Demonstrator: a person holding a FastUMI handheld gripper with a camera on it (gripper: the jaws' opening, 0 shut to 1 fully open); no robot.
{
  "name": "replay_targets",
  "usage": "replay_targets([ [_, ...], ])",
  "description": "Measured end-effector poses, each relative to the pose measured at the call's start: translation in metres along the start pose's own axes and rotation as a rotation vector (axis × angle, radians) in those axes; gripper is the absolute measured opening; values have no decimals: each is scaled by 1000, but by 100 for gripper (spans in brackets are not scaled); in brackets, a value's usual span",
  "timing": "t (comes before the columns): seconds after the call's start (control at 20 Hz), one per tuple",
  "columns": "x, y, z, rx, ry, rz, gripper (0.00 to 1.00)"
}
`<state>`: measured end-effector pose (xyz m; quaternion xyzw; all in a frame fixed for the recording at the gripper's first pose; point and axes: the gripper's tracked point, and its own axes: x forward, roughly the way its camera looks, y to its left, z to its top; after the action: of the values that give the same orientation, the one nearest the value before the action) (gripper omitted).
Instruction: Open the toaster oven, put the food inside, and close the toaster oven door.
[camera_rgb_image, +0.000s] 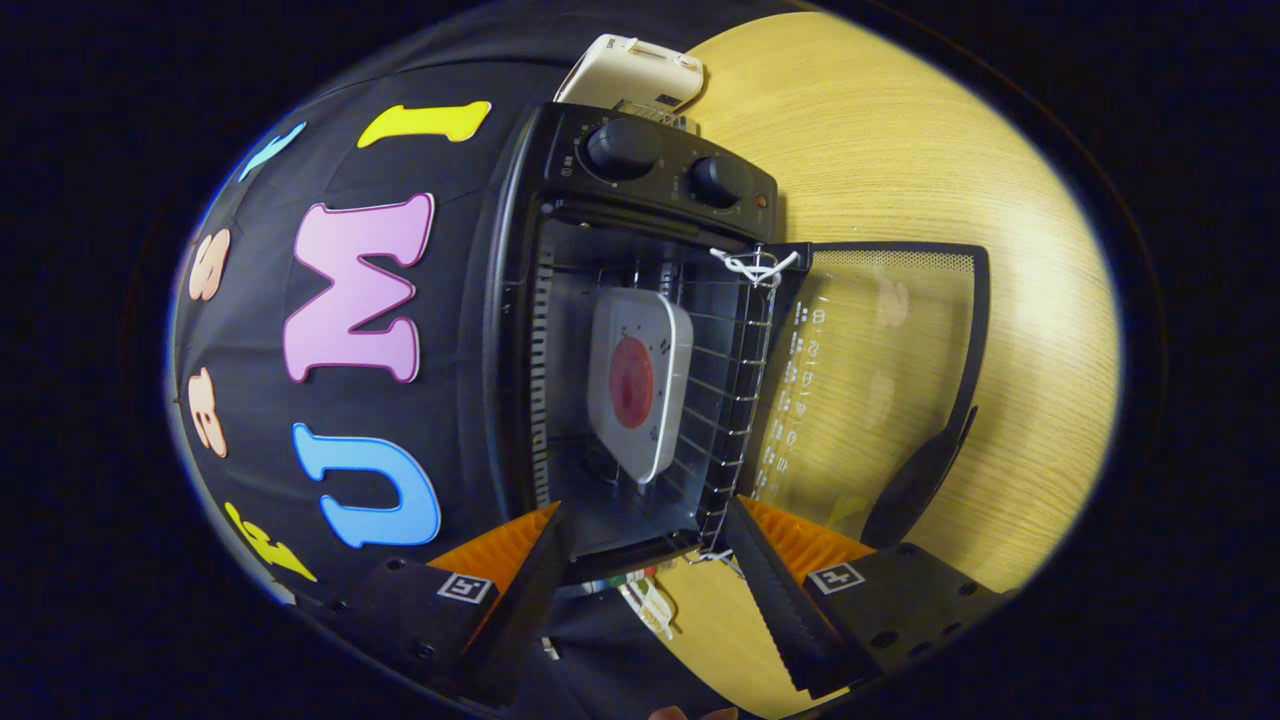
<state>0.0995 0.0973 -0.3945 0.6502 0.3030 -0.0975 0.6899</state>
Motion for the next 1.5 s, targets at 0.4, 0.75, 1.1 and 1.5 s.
replay_targets([
  [0.4, -63, -27, -17, -454, 81, -19, 98],
  [0.75, -86, -115, -10, -1008, 92, -305, 98],
  [1.1, -66, -158, -20, -1351, 215, -496, 99],
  [1.5, -32, -170, -13, -1376, 232, -566, 99],
])
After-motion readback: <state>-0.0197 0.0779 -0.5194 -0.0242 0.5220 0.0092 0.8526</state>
